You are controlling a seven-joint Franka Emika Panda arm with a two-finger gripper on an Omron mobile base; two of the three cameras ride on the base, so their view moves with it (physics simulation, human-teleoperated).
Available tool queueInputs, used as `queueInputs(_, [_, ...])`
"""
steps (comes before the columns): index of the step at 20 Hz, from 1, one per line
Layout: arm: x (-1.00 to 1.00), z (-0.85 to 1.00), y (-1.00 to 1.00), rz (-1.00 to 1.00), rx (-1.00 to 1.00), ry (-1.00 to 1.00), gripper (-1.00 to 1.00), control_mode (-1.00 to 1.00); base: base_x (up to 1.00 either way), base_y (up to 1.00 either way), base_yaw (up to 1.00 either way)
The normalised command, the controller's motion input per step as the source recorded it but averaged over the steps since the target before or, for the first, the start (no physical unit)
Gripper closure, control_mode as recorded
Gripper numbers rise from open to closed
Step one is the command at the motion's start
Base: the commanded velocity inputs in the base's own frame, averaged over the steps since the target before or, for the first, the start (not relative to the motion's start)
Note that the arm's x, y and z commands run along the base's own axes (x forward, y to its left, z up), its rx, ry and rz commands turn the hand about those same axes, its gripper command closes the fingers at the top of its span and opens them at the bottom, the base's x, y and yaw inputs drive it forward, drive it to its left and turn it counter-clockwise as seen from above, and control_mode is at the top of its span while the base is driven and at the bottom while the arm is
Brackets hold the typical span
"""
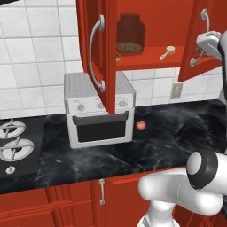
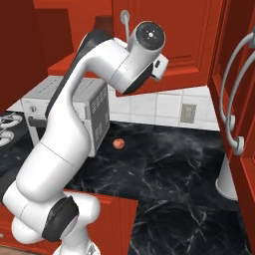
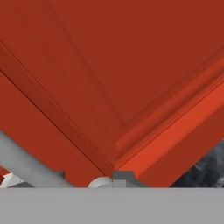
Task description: Pick the sponge and dish brush from the cabinet and place them on the counter.
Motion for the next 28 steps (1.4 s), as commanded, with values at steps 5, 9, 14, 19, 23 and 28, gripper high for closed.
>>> queueInputs(5, [-0.08, 0.26, -0.26, 0.00, 0.07, 0.00, 1.00, -1.00, 0.00, 0.00, 0.00])
queueInputs(9, [-0.13, 0.26, -0.37, 0.00, 0.04, 0.00, 1.00, -1.00, 0.00, 0.00, 0.00])
queueInputs(14, [-0.09, 0.20, -0.24, 0.00, 0.07, -0.01, 1.00, -1.00, 0.00, 0.00, 0.00])
queueInputs(19, [-0.07, 0.13, -0.19, 0.00, 0.07, 0.00, -1.00, -1.00, 0.00, 0.00, 0.00])
queueInputs(23, [-0.01, 0.00, -0.01, 0.00, 0.00, 0.00, -1.00, -1.00, 0.00, 0.00, 0.00])
queueInputs(28, [-0.27, 0.12, -0.03, -0.03, -0.01, -0.01, -1.00, -1.00, 0.00, 0.00, 0.00])
